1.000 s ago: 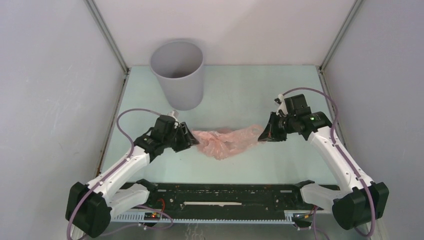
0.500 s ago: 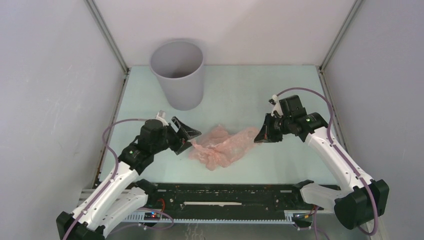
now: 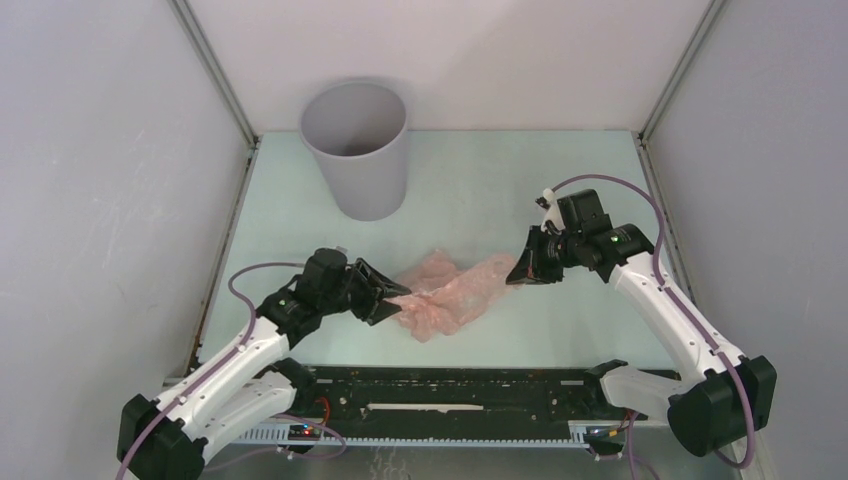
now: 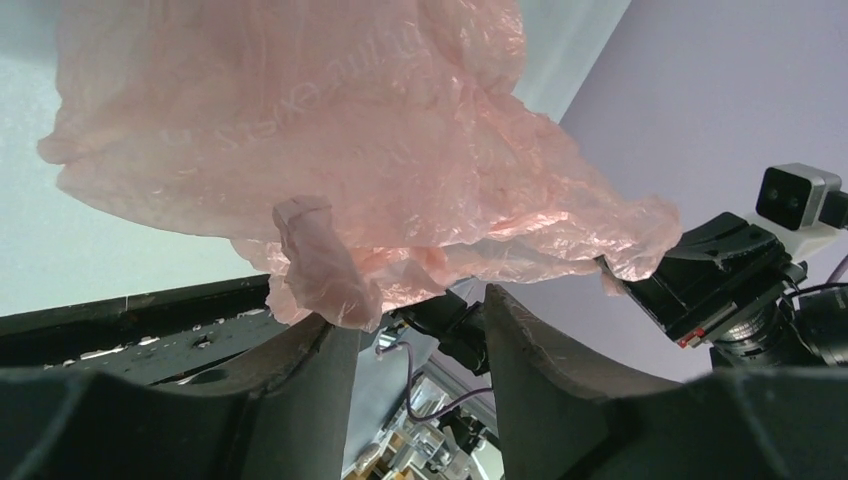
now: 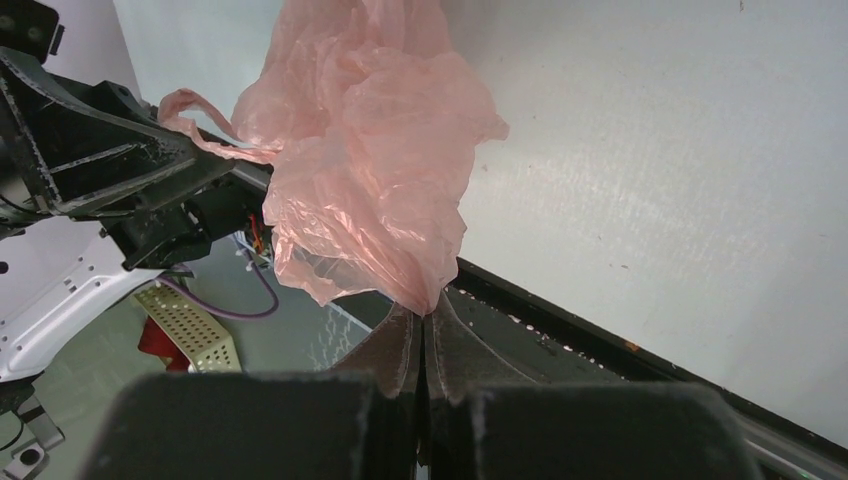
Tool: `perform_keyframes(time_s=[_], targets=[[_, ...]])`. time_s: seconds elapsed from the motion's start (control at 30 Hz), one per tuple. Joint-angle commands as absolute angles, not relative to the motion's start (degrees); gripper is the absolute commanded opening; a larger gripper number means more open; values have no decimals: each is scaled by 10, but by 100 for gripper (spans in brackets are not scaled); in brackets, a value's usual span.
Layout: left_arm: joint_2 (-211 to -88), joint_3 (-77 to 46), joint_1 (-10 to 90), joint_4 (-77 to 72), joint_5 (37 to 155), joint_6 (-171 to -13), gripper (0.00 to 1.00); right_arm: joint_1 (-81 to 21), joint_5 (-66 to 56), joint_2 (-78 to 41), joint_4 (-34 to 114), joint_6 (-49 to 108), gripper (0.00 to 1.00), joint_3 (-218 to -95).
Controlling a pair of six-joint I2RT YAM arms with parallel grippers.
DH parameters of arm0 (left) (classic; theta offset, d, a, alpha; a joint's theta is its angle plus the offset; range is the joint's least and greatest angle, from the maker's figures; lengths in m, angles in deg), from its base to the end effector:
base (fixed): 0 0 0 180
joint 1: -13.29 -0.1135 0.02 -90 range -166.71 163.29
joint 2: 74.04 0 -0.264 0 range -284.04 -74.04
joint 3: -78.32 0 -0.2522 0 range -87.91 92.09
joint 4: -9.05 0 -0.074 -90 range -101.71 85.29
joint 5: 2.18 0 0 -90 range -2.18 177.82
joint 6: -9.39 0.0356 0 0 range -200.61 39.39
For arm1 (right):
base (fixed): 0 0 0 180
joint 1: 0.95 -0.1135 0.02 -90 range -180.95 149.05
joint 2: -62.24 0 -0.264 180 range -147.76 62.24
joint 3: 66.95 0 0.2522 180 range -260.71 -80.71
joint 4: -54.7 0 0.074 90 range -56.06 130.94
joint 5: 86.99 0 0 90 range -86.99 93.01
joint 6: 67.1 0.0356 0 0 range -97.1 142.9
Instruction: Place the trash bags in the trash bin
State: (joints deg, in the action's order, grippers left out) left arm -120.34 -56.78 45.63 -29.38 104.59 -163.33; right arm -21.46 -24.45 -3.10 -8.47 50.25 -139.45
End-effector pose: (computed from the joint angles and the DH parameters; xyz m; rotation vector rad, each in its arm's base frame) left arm 0.1404 -0.1011 0.2290 -0.9543 2.4549 -1.2457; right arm 0.1995 0.0921 0.2973 -0.0394 2.6503 0.9180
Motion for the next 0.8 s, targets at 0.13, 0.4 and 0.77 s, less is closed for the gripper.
perform_keyframes(time_s=[0.13,0.4,0.77], targets=[[-1210,-585,455,-264,1007,-1671,58,-215,-244,-19,-80,501,0,-1396],[-1200,-615,439,-263,987,-1706,36,-212,-228,-11,-92,501,0,-1395],[-1476,-203,415,-334,1005,-1427,0,-137,-276,-96,-88,528,0,-1463]])
